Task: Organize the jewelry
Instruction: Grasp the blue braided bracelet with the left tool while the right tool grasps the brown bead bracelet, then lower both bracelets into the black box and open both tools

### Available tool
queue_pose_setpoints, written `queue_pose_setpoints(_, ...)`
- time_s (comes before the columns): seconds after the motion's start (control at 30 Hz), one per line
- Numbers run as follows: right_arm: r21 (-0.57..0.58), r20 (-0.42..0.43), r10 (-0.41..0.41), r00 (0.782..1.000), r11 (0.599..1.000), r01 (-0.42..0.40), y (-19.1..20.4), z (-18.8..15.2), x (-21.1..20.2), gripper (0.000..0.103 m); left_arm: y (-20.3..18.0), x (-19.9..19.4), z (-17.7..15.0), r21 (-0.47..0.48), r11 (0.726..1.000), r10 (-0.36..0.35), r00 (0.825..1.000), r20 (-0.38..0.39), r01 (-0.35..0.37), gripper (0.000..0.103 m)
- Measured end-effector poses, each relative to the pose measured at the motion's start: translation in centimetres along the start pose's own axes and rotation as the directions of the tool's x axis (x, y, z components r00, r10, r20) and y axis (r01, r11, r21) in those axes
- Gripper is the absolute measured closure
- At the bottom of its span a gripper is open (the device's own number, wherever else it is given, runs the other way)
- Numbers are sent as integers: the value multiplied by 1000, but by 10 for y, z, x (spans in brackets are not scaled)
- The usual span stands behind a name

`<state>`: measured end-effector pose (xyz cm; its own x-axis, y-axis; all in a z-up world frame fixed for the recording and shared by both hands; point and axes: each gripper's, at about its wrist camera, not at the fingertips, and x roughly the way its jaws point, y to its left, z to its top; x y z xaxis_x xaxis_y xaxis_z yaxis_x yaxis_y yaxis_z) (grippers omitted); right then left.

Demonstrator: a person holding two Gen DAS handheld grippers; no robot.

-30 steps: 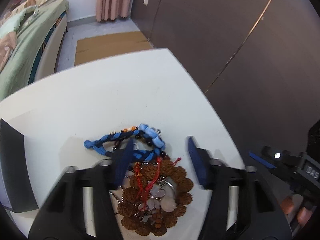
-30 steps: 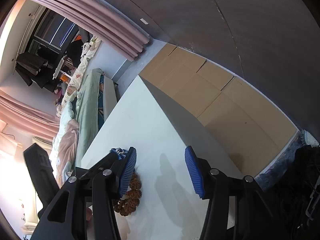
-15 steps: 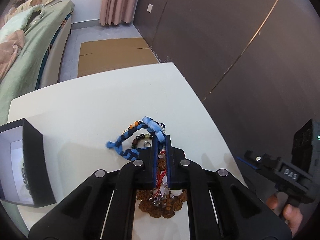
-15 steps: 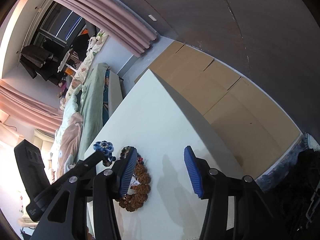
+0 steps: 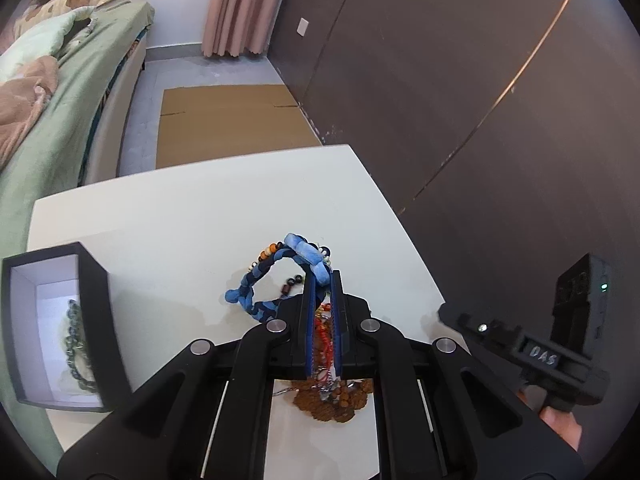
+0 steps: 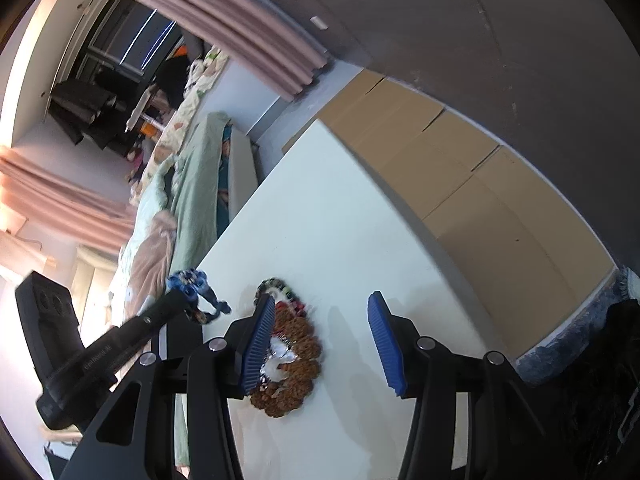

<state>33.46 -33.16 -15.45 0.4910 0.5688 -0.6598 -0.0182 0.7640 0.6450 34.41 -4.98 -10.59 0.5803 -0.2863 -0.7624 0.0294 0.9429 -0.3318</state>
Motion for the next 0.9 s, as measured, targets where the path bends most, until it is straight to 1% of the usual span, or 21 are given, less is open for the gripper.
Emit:
queue_pose_setpoints(0.13, -42, -34, -25, 999, 999, 24, 11, -5, 10, 56, 10, -12, 1, -12, 1000, 4, 1000, 18, -4, 95)
queue_pose_setpoints(0.2, -66, -59, -50, 997, 997, 47, 16, -7, 17, 59, 16, -17, 0, -24, 1000, 5, 1000, 25, -4, 95)
queue_pose_setpoints(0.33, -109, -115, -106, 988, 990, 94, 22, -15, 35, 66, 26, -28, -1, -36, 999, -1, 999, 36, 3, 95)
queue_pose_setpoints(0.43, -159, -141, -147, 979, 979, 124, 32, -20, 46, 67, 32, -36, -4, -46, 999, -6, 999, 48, 8, 95)
queue_pose_setpoints(0.5, -191, -137, -183, 974, 969, 155, 39, -23, 50, 69, 37, -41, -5, -53, 999, -8, 998, 54, 11, 95)
queue_pose_setpoints(0.57, -206, -134, -208, 969, 962, 178, 42, -23, 53, 76, 43, -48, -8, -63, 998, -13, 998, 62, 17, 95)
queue_pose_setpoints(0.6, -201, -137, -202, 970, 964, 172, 42, -23, 53, 78, 44, -50, -9, -67, 998, -14, 998, 64, 18, 95)
queue_pose_setpoints(0.63, -181, -159, -176, 971, 972, 147, 40, -23, 54, 85, 48, -54, -10, -72, 997, -15, 998, 68, 20, 95)
queue_pose_setpoints(0.73, -181, -139, -148, 979, 976, 122, 46, -23, 44, 86, 58, -65, -14, -86, 996, -18, 997, 81, 25, 95)
queue_pose_setpoints(0.8, -183, -116, -98, 988, 980, 75, 55, -25, 33, 86, 64, -73, -16, -96, 995, -21, 995, 93, 30, 95)
queue_pose_setpoints(0.9, -195, -91, -53, 994, 980, 34, 70, -28, 21, 86, 74, -87, -21, -111, 993, -27, 993, 112, 39, 95)
